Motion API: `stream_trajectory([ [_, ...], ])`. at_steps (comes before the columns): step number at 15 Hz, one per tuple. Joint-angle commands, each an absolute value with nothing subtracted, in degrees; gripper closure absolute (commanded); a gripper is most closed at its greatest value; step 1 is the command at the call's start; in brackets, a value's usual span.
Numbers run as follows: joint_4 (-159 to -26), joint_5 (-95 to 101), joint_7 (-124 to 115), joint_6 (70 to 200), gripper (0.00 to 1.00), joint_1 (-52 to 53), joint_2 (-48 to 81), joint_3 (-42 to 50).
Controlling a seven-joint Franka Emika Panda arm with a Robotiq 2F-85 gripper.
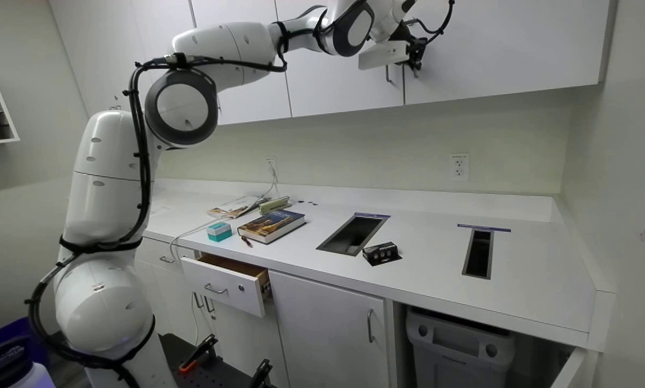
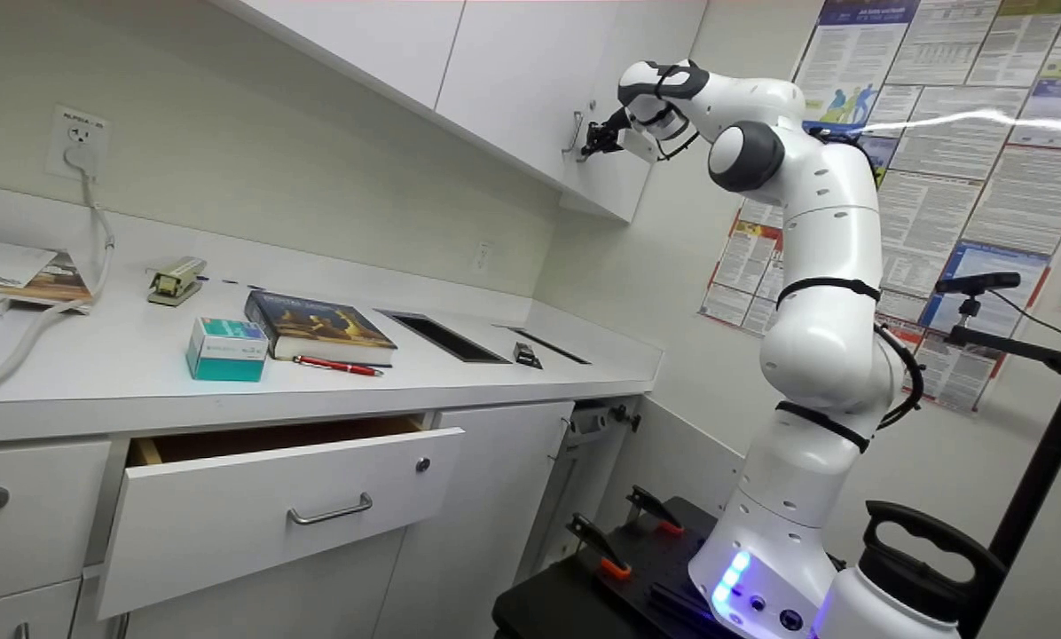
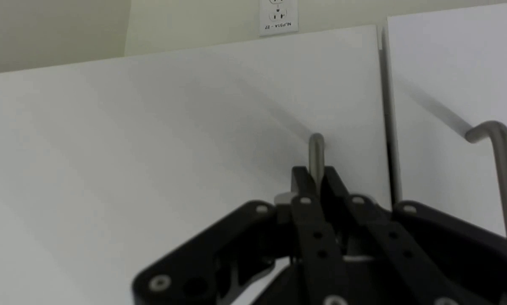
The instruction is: Open the top right cupboard door
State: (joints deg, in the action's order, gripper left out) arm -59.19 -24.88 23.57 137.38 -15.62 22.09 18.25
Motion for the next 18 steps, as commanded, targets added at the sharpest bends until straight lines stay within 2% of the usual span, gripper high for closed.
stream_trajectory([
  [1, -59.47, -20.27, 21.40, 135.05, 0.98, -16.86, 19.31, 22.18],
  [11, -58.46, -24.69, 27.70, 123.31, 0.98, -22.04, 16.84, 23.44],
  [18, -59.84, -40.84, 44.49, 117.58, 0.98, -27.70, 16.23, 22.38],
])
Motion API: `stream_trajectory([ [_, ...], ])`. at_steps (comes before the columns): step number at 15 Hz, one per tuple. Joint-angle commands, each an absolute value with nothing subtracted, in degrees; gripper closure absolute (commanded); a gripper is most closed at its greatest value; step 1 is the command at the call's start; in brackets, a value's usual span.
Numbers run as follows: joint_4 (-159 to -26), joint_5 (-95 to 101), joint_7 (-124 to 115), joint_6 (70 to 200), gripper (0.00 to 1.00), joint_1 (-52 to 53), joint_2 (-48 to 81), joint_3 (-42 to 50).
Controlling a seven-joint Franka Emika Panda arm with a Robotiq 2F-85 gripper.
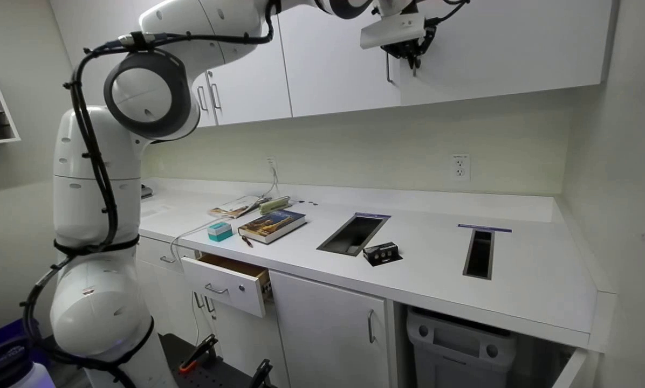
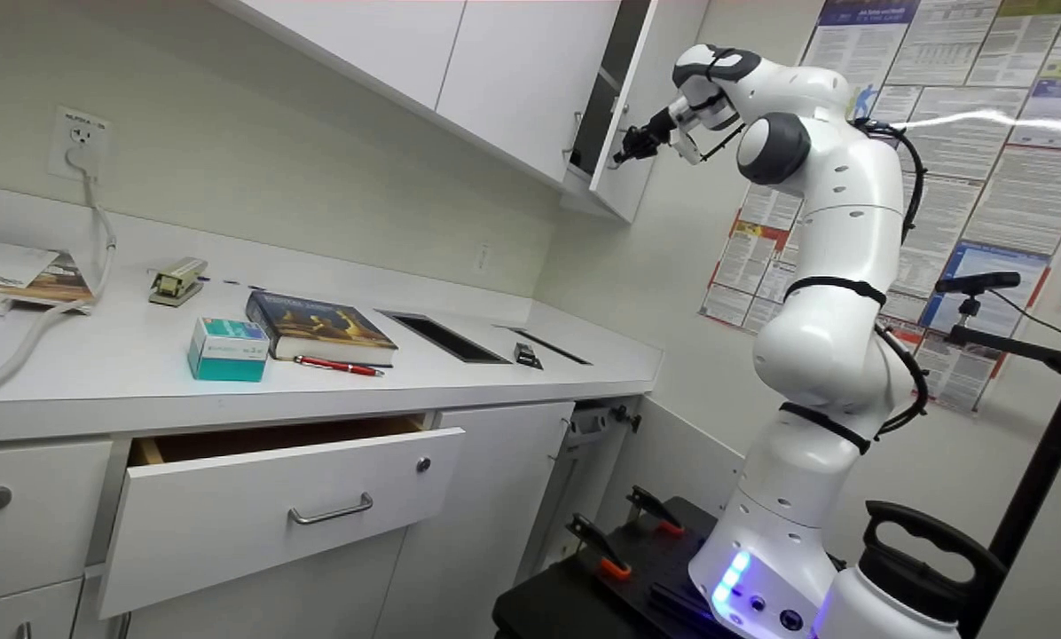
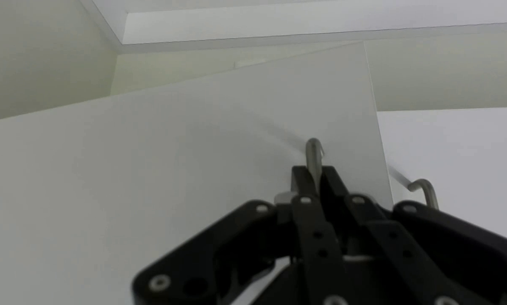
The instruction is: Open the top right cupboard door
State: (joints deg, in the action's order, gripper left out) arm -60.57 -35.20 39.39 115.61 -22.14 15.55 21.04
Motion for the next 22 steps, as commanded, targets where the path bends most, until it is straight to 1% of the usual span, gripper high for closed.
stream_trajectory([
  [1, -59.62, -43.06, 46.62, 116.12, 0.98, -28.69, 16.38, 22.49],
  [3, -58.38, -46.62, 50.20, 112.01, 0.98, -30.95, 17.12, 22.77],
  [4, -60.60, -43.19, 48.94, 109.75, 0.90, -26.44, 15.21, 21.06],
  [9, -60.59, -44.64, 51.56, 106.61, 0.90, -28.54, 14.68, 21.06],
  [10, -60.59, -44.65, 51.56, 106.62, 0.98, -28.54, 14.68, 21.06],
  [11, -59.18, -45.16, 53.41, 105.29, 0.98, -29.29, 15.35, 21.03],
  [12, -57.24, -46.39, 55.13, 103.42, 0.98, -30.79, 16.56, 21.23],
  [13, -55.02, -46.92, 55.90, 101.18, 0.98, -34.19, 17.85, 19.07],
  [15, -51.68, -50.33, 57.91, 96.85, 0.98, -36.69, 20.23, 20.72],
  [18, -45.77, -55.86, 62.00, 88.92, 0.98, -43.27, 24.60, 20.64],
  [22, -38.73, -60.37, 64.57, 82.32, 0.98, -50.21, 29.61, 20.10],
])
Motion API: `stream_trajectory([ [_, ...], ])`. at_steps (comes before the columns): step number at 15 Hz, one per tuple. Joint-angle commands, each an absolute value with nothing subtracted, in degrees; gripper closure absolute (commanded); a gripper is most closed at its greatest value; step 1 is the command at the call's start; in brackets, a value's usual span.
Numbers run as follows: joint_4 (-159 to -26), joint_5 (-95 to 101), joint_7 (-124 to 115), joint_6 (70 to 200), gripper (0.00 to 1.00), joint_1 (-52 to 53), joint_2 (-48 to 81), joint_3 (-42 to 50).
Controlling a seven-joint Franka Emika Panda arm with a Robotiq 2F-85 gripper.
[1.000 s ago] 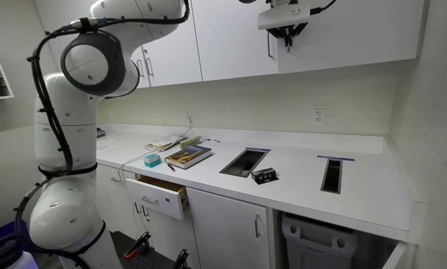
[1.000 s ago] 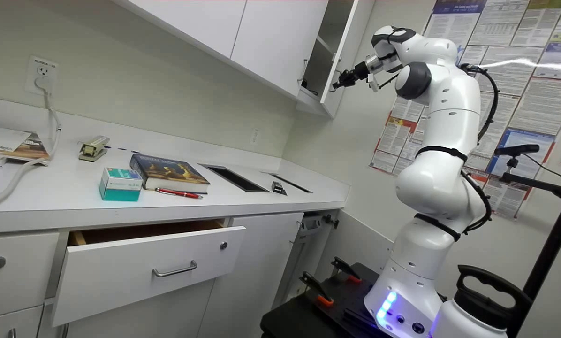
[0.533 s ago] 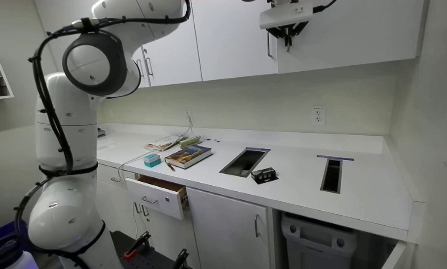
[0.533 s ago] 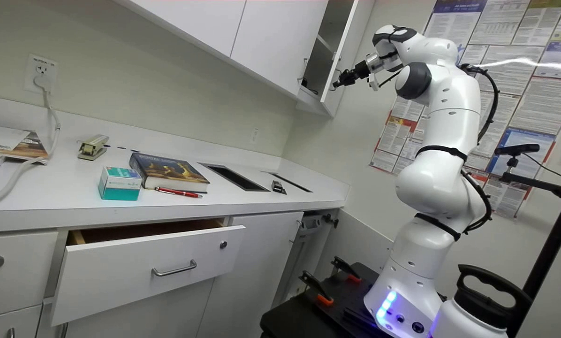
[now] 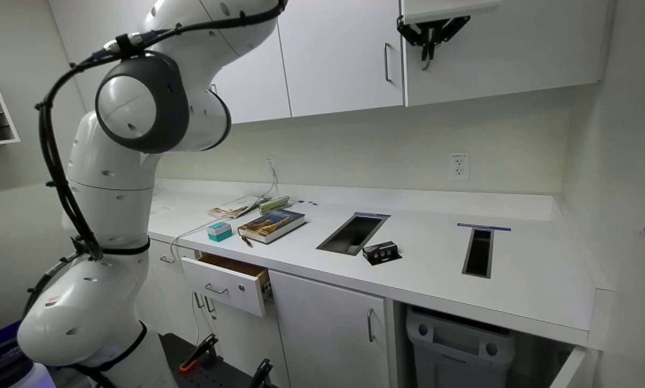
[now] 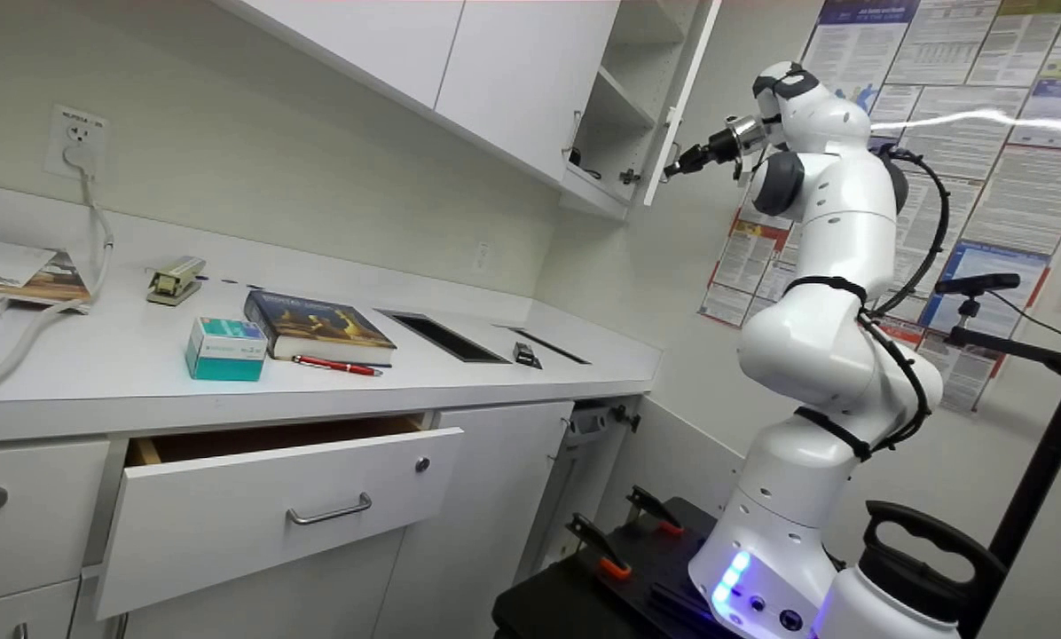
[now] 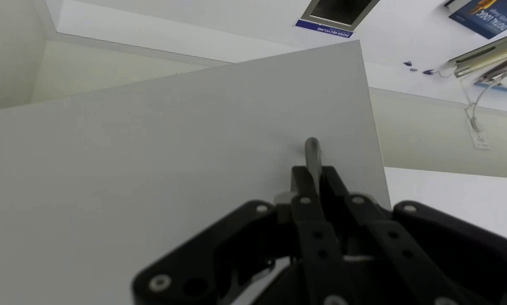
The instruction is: Open the top right cupboard door
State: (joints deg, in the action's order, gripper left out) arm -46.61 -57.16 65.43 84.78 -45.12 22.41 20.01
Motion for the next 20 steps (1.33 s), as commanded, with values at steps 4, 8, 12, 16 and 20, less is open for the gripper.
stream_trajectory([
  [4, -33.43, -62.30, 64.71, 80.45, 0.98, -54.09, 33.36, 20.25],
  [8, -30.43, -53.52, 63.47, 81.32, 0.65, -57.50, 33.70, 14.45],
  [12, -25.14, -42.79, 58.18, 81.29, 0.44, -59.14, 34.45, 11.45],
  [16, -21.60, -33.42, 59.84, 75.30, 0.14, -62.22, 34.25, 6.21],
  [20, -18.92, -26.89, 60.83, 69.78, 0.00, -65.46, 35.11, 1.01],
])
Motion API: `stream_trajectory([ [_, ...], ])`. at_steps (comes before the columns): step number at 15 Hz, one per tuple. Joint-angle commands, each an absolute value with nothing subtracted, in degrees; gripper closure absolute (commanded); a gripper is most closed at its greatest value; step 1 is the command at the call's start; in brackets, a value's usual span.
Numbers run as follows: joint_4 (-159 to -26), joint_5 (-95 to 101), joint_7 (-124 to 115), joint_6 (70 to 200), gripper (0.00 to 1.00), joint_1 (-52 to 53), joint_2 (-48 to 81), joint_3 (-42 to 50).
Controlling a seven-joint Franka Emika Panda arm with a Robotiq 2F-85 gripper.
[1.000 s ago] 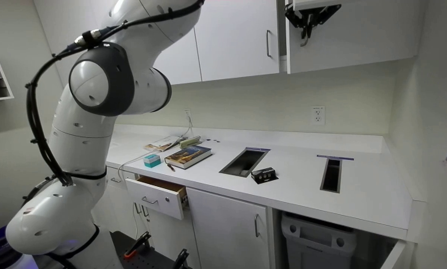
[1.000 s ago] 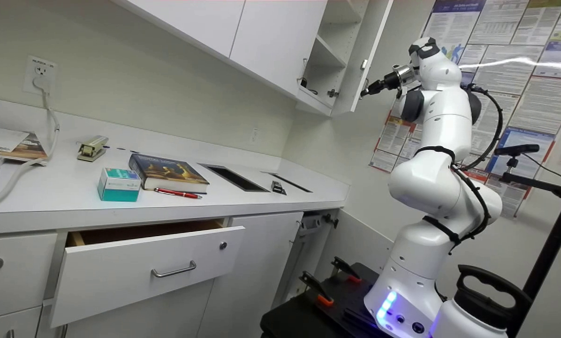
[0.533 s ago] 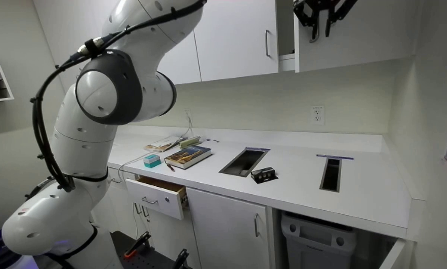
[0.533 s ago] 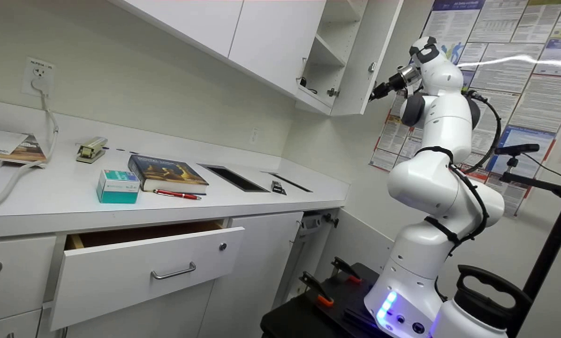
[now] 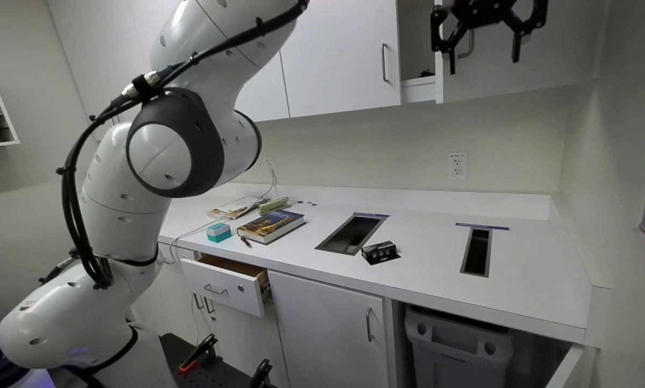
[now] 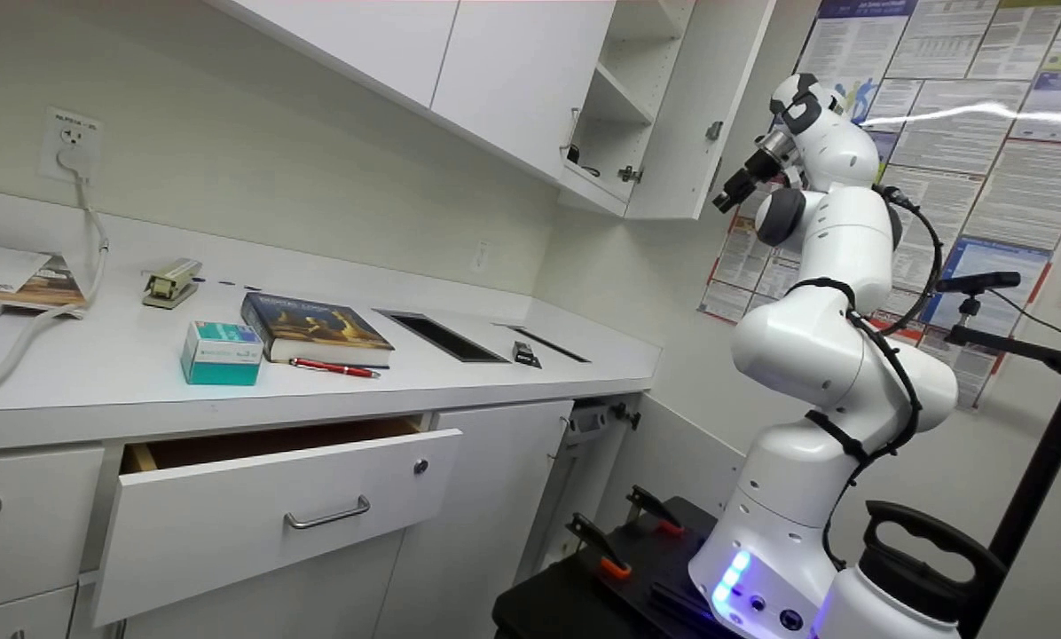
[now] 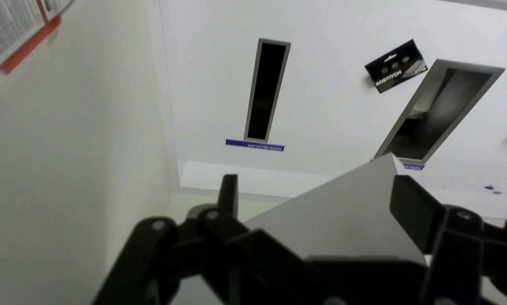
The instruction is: Open the top right cupboard door
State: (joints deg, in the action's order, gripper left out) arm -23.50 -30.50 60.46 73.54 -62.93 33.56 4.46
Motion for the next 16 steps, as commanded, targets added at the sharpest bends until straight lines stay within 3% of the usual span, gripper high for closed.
stream_trajectory([
  [1, -24.21, -26.90, 61.21, 71.50, 0.00, -63.86, 31.65, 4.58],
  [5, -22.99, -22.57, 57.91, 71.15, 0.00, -62.89, 29.91, 6.41],
  [6, -17.55, -19.84, 56.28, 68.88, 0.00, -64.00, 32.09, 3.15],
  [7, -21.53, -20.04, 56.44, 70.47, 0.00, -61.86, 29.03, 6.49],
  [16, -20.65, -11.75, 53.93, 65.54, 0.00, -58.92, 21.47, 2.91],
])
